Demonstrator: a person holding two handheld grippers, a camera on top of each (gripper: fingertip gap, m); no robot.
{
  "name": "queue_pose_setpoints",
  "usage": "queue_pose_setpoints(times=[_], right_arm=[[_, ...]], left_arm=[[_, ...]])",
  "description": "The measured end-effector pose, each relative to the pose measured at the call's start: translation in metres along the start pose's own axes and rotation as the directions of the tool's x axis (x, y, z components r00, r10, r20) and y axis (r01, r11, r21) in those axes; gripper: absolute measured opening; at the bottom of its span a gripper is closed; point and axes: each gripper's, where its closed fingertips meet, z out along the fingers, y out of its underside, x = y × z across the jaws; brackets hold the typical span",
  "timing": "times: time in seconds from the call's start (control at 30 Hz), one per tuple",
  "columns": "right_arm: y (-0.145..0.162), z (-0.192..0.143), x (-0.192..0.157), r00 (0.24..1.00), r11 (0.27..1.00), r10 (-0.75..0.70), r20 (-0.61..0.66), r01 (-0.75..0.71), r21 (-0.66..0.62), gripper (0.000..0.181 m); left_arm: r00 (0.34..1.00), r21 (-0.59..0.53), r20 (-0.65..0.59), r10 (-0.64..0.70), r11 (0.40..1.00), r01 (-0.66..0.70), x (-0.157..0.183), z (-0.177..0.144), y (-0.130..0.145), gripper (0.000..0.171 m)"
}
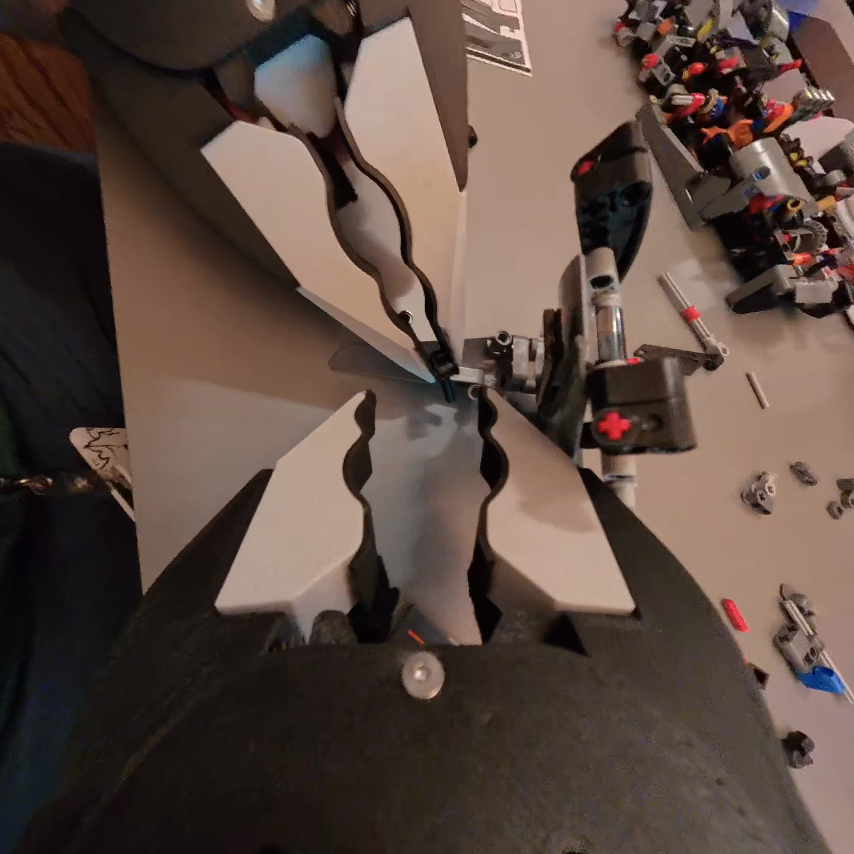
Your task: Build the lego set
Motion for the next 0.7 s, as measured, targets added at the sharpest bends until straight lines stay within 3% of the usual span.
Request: queue_pose_setpoints(times=[0.2,0.43,0.7], right_arm=[[-0.016,-0.010,0.008,0.999,0.996,0.050,-0.004,-0.049,0.079,0.049],[-0.029,-0.017,0.030,0.976,0.960,0.216,0.039,-0.220,0.171,0.059],[-0.014,-0.015,0.024,0.952,0.947,0.287,0.105,-0.299,0.116,0.048]], left_arm=[[1.000,0.000,-0.019,-0.004,1.000,0.004,0.002,0.000,-0.001,0.005],[1.000,-0.015,-0.019,-0.013,1.000,0.013,0.001,0.003,0.001,0.005],[0.999,-0.008,-0.004,-0.036,0.999,0.036,-0.004,0.002,0.000,0.005]])
